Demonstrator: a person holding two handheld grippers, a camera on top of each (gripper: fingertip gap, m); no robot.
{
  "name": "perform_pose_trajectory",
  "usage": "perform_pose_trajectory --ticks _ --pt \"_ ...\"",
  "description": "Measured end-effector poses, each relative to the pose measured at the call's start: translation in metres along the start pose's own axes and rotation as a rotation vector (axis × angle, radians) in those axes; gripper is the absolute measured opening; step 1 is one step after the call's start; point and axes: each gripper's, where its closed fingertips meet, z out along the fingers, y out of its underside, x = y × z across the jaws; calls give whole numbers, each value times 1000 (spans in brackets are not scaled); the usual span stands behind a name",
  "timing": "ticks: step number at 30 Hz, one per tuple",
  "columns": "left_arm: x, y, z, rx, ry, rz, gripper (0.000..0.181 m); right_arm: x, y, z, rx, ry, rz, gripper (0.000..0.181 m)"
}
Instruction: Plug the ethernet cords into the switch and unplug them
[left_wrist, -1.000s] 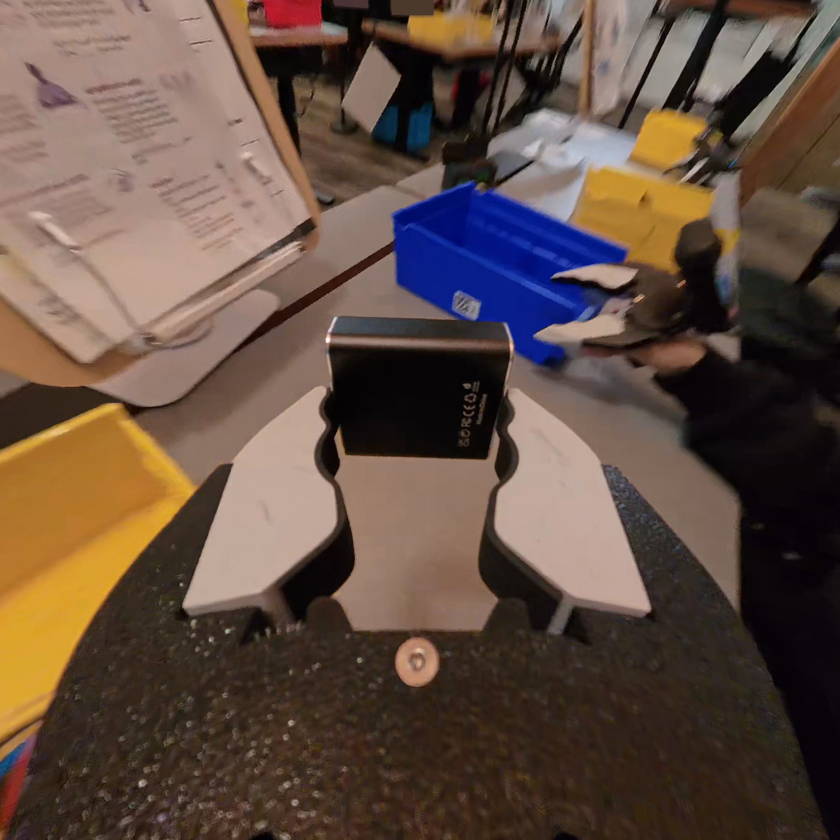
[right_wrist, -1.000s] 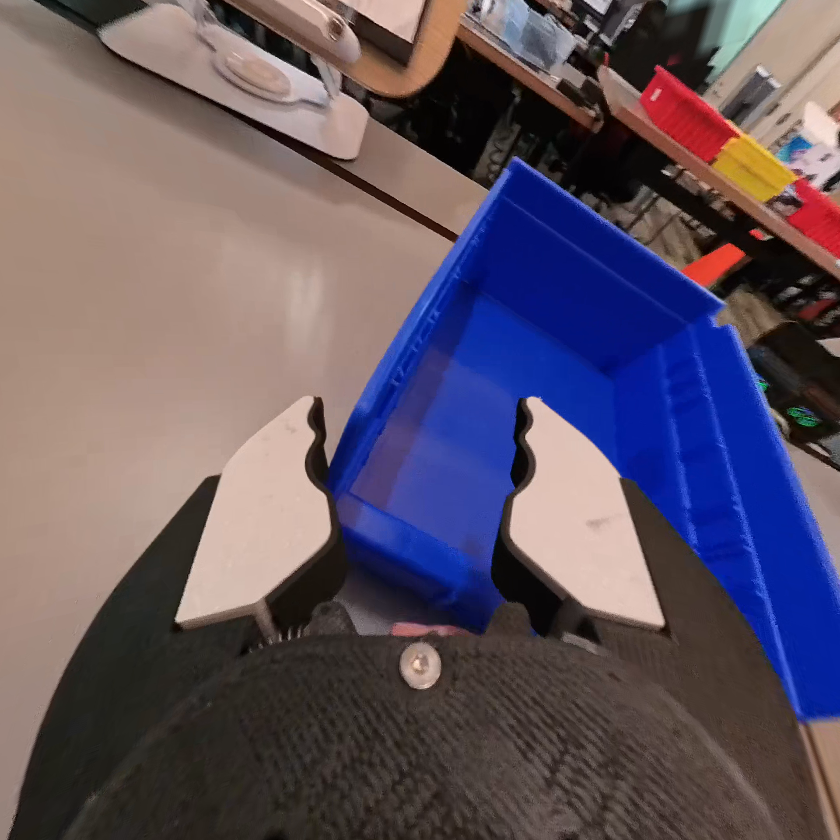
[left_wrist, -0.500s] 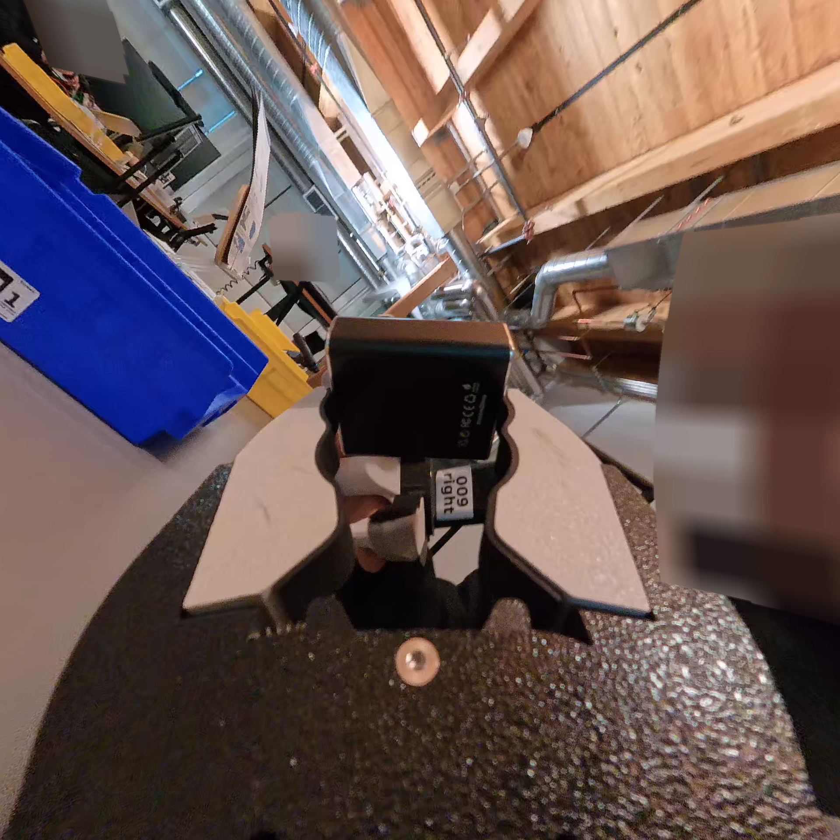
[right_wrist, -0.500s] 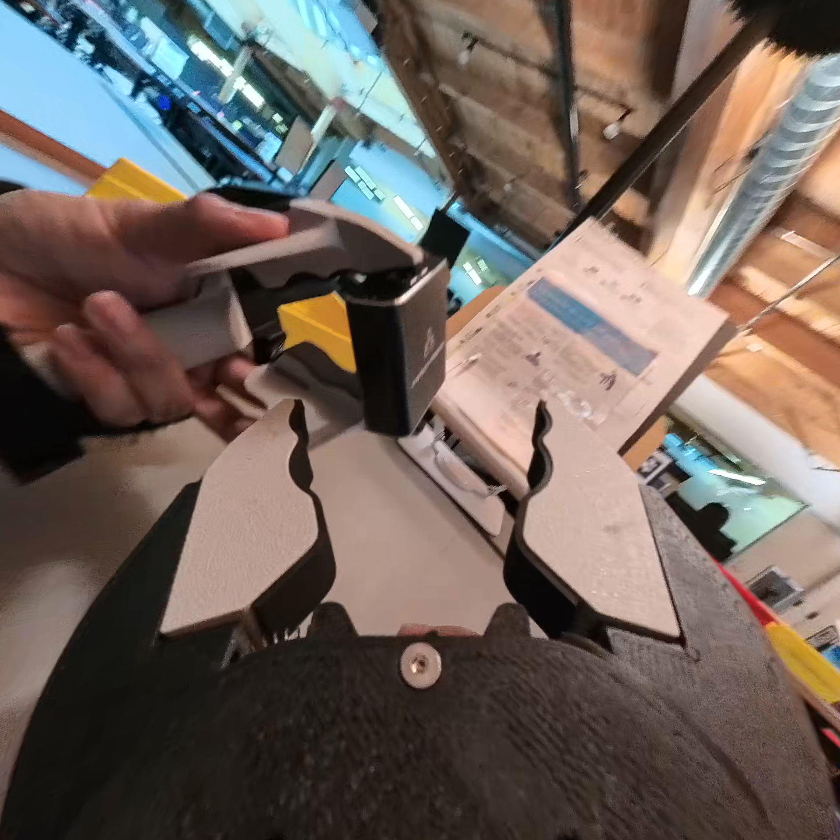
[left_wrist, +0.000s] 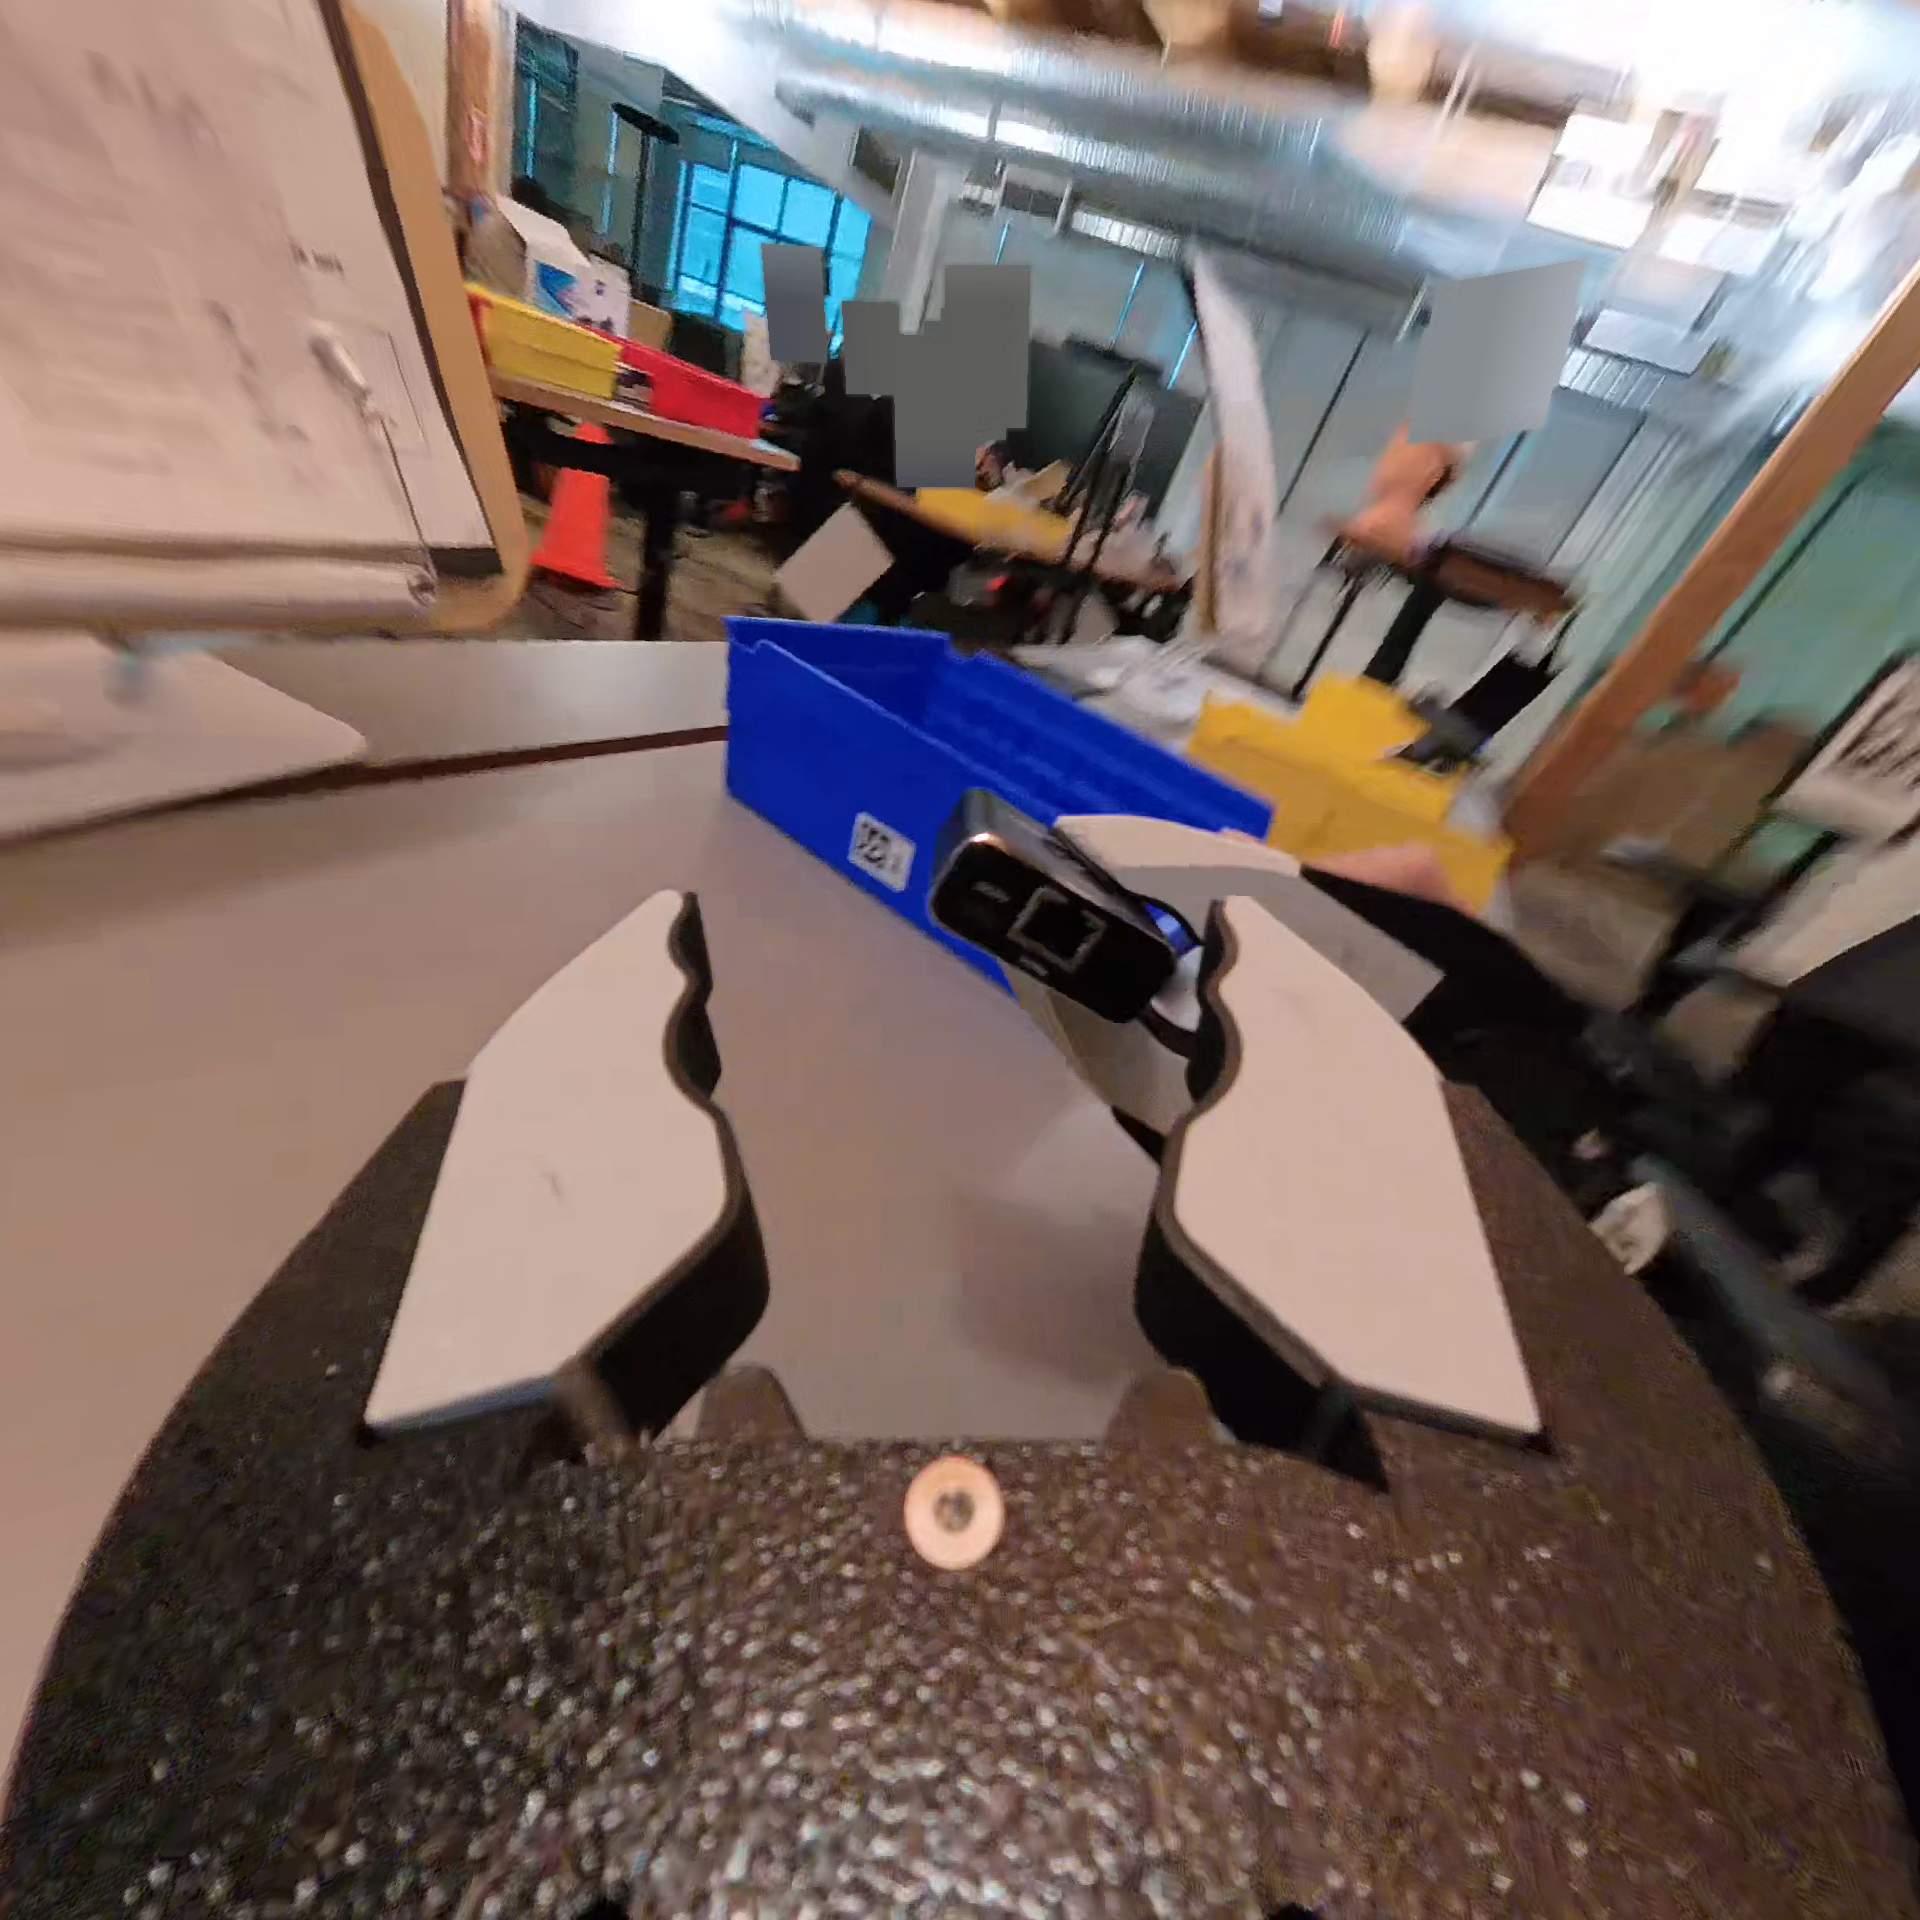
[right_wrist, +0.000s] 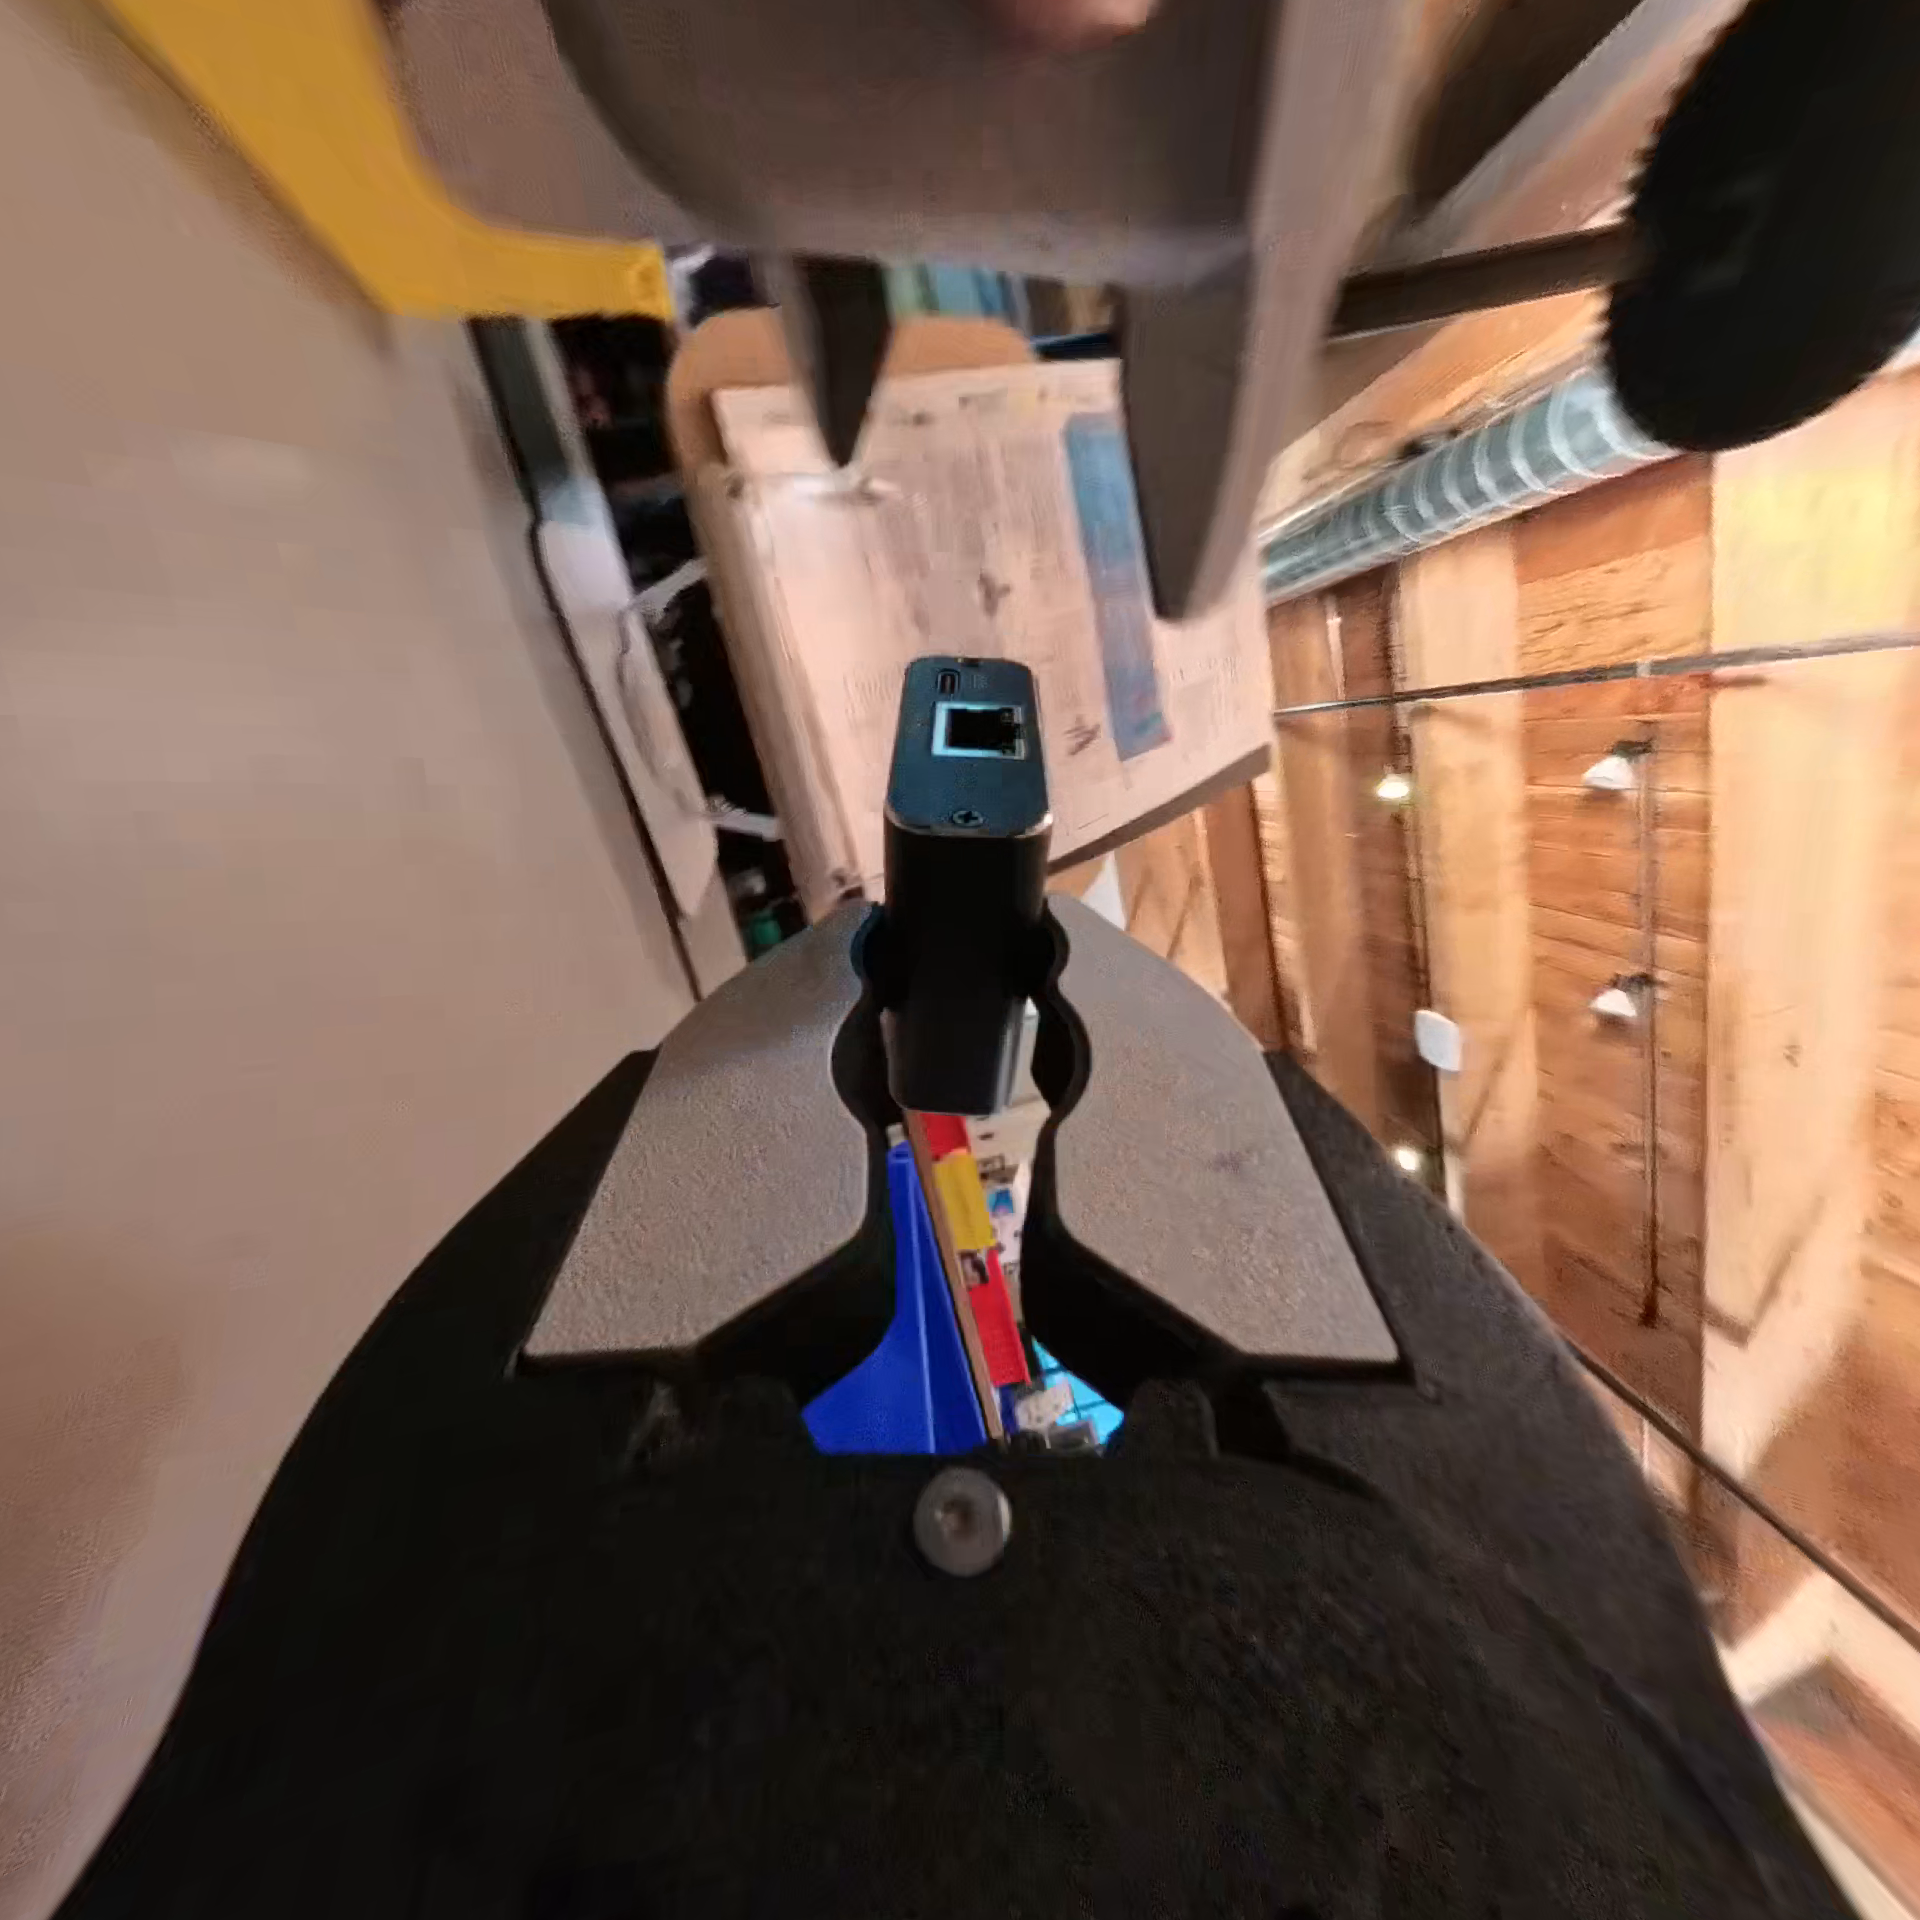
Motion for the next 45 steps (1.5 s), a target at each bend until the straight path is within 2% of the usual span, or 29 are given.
perform_pose_trajectory --ticks 3,7,9,14,15,17,20,22,24,27,30,34,37,38,43,45 --pt "8 15 6 -88 -43 220 90 -6 -12 -3 37 -30 -24 25" --pt "9 39 11 -230 -60 341 84 -14 -17 -4 53 -55 -51 24" --pt "11 41 11 -226 -44 374 63 -16 -19 -5 65 -70 -40 25" --pt "7 40 8 -188 -2 420 61 -22 -24 -10 170 -166 92 26" --pt "4 38 6 -182 -26 439 61 -22 -24 -13 211 -223 170 30" --pt "4 32 2 -164 2 458 61 -15 -22 -17 283 -311 437 69" --pt "24 22 -5 -89 200 332 61 -2 -30 -24 413 -538 1036 107" --pt "37 21 -10 -77 339 224 61 4 -46 -36 567 -741 1319 101" --pt "49 25 -15 -90 454 178 61 2 -58 -51 673 -897 1406 95" --pt "64 32 -19 -124 569 154 61 -4 -65 -58 709 -963 1416 98" --pt "64 37 -15 -136 560 148 61 -4 -66 -61 742 -937 1382 90" --pt "62 40 -15 -143 550 166 61 -10 -61 -59 703 -912 1328 85" --pt "63 41 -16 -154 560 180 61 -11 -60 -62 720 -936 1310 80" --pt "63 42 -17 -163 560 185 61 -13 -58 -62 709 -947 1300 73" --pt "59 50 -18 -221 539 257 61 -21 -57 -64 676 -964 1201 72" --pt "50 47 -15 -213 466 252 59 -22 -52 -57 637 -905 1190 72"
